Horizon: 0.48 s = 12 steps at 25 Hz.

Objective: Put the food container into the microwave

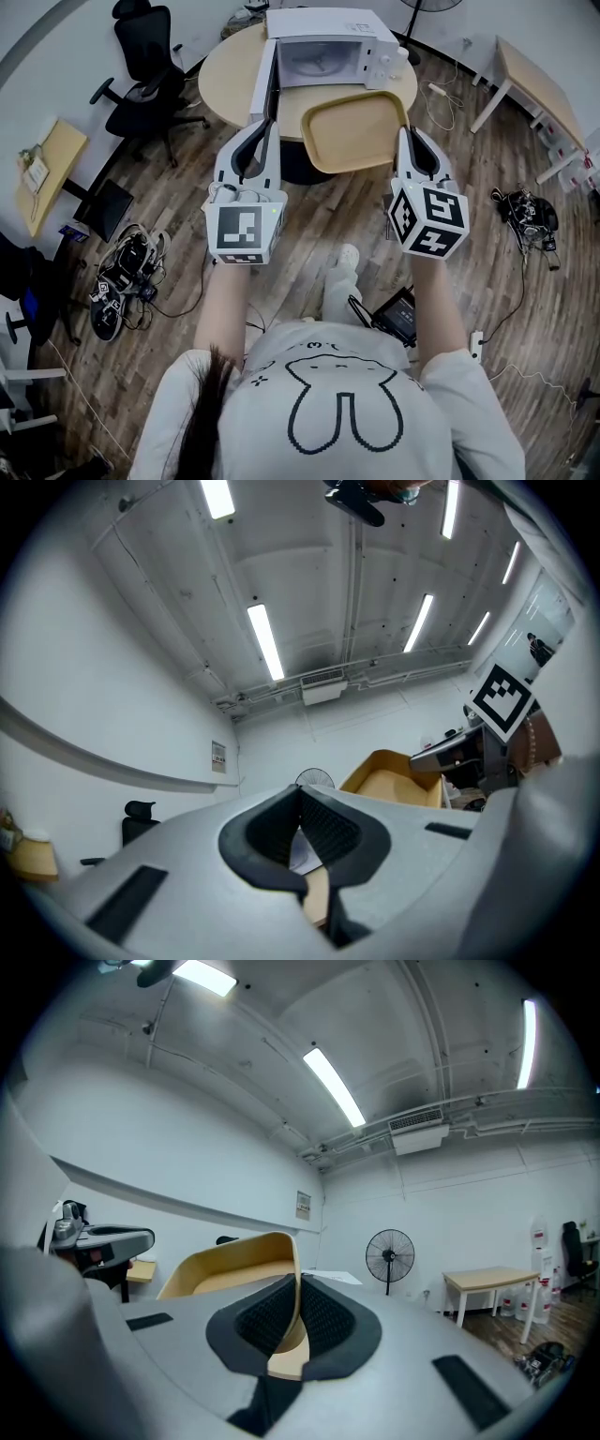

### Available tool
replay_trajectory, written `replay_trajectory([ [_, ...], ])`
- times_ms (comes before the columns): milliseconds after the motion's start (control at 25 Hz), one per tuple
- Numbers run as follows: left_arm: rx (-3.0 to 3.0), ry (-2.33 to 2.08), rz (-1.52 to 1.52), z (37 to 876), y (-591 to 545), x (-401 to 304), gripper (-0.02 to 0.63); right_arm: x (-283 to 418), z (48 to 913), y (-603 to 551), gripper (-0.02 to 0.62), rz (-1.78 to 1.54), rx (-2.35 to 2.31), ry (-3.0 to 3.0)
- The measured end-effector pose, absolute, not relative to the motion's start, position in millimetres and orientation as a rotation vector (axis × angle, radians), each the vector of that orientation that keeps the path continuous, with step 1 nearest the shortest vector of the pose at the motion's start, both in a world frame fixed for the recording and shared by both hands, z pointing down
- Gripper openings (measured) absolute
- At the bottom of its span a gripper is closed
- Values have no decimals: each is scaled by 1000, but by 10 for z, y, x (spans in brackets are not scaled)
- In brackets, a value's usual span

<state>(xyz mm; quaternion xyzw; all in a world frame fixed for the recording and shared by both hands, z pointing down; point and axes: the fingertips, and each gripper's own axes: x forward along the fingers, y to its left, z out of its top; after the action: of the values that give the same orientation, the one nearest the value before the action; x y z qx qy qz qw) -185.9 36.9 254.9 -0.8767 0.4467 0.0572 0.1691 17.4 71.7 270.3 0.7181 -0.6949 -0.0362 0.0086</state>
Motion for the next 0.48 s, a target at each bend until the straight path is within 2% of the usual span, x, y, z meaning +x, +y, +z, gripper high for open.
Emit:
replay_trajectory([
  [480,-2500,1293,149,2649,-282,-1413,8,640,2852,30,37,-48,2264,-2203],
])
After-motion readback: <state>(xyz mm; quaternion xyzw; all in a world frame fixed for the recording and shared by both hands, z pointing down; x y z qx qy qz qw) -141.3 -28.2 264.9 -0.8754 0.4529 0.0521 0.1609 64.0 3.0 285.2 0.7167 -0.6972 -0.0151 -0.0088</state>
